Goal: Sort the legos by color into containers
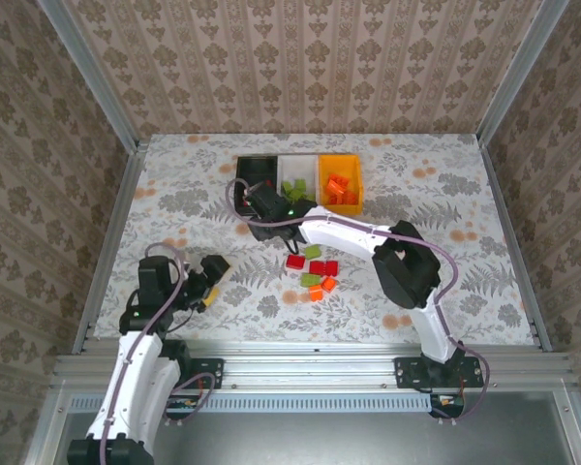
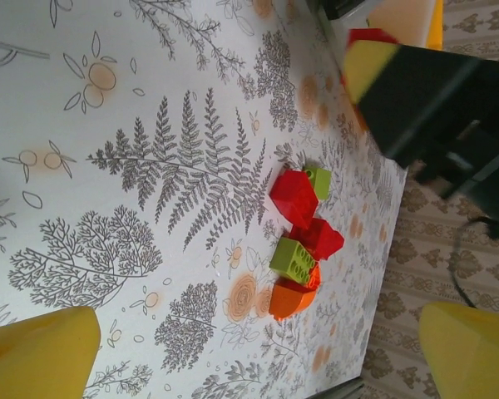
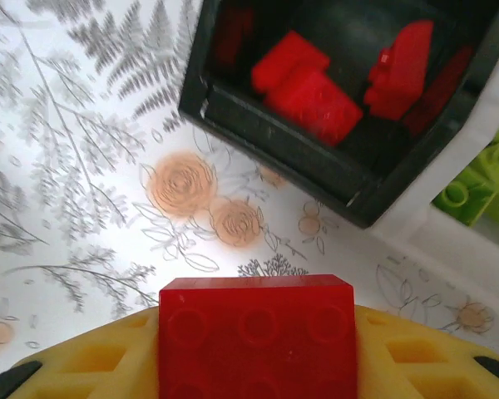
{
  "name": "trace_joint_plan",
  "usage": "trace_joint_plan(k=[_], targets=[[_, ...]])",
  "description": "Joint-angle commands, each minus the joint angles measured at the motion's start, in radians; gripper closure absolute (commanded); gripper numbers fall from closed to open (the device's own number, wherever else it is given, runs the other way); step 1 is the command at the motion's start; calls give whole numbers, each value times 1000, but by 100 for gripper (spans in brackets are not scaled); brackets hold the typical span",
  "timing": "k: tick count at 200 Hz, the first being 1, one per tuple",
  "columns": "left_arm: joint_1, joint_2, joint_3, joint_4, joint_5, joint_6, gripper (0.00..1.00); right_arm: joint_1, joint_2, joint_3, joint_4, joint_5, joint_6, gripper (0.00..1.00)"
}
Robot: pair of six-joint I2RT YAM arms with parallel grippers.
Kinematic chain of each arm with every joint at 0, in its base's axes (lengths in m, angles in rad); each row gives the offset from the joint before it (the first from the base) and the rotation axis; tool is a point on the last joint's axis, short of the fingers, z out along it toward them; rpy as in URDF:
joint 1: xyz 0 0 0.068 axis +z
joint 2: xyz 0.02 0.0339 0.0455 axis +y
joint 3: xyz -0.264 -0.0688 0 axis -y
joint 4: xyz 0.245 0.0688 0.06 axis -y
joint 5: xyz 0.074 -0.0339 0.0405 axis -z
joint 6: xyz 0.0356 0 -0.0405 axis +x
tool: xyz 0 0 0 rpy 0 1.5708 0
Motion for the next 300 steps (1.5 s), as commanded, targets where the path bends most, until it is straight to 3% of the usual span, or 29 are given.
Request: trace_joint_plan(k=[1, 74, 120, 145, 186, 209, 235, 258, 278, 300], targets=[[26, 51, 63, 21, 28, 66, 0, 4, -22, 54, -17, 30, -14, 54], [112, 395, 213, 155, 165, 119, 0, -42, 193, 391, -116, 25, -18, 54], [117, 424, 211, 186, 161, 123, 0, -97, 435, 756, -291, 7, -33, 54], [118, 435, 214, 182, 164, 134, 0, -120, 517, 860, -340, 10, -42, 53], [118, 456, 233, 173, 170, 148, 0, -128, 544, 862, -327, -2, -79, 49], [118, 465, 247, 174, 172, 145, 0, -128, 539, 865, -326, 0, -84, 37], [118, 462, 265, 162, 177, 142, 0, -123, 504, 863, -316, 0, -89, 31], [117, 438, 268, 146, 175, 133, 0, -109, 444, 843, -320, 20, -96, 31], [106, 392, 251, 148, 167, 106, 0, -86, 296, 659, -258, 46, -96, 32], [29, 322, 209, 173, 109, 69, 0, -65, 39, 252, -79, 66, -63, 33]])
